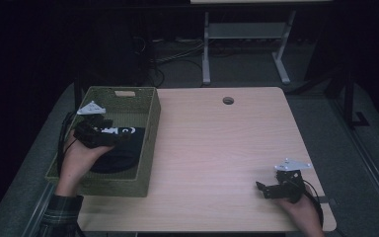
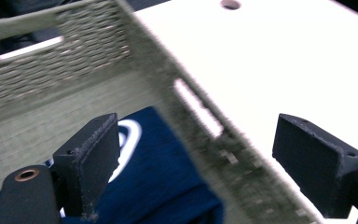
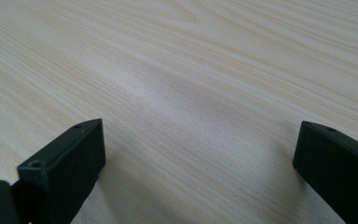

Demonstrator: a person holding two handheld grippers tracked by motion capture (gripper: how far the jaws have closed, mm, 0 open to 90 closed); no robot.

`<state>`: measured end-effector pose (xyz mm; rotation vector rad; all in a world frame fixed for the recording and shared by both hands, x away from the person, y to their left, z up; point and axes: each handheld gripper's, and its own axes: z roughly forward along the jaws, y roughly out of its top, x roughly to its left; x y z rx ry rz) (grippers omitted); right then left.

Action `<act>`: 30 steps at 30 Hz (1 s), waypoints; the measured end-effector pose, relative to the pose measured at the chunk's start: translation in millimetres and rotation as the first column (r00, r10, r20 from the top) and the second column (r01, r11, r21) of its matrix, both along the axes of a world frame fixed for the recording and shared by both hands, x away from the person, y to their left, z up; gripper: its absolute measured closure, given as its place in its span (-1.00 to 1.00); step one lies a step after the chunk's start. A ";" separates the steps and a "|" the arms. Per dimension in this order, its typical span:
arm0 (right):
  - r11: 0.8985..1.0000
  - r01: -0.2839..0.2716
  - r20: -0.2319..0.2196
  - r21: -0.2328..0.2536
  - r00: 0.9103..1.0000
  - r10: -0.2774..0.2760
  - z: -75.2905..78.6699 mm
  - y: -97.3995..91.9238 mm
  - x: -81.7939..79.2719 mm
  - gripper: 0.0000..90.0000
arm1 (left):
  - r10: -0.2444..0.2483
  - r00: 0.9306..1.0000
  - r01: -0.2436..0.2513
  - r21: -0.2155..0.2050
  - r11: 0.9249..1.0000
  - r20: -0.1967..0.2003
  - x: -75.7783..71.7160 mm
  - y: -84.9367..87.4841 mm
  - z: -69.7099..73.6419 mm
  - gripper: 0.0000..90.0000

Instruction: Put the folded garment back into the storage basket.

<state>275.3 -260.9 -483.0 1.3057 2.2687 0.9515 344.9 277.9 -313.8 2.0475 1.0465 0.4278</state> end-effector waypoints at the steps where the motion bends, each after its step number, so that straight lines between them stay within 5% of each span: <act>1: 1.000 0.000 0.000 0.001 1.000 0.000 0.0 0.0 -0.1 -0.96 | -0.009 1.000 0.009 -0.003 1.000 0.005 -0.6 -3.7 -0.4 -0.68; 17: 1.000 0.000 0.000 0.001 1.000 0.000 0.1 0.0 -0.1 -0.96 | -0.110 0.993 0.113 -0.075 0.991 0.033 -12.5 -64.5 -12.0 -0.68; 30: 1.000 -0.001 -0.001 0.001 1.000 0.001 0.1 0.0 -0.1 -0.96 | -0.197 0.979 0.201 -0.092 0.975 0.048 -26.3 -113.6 -25.9 -0.68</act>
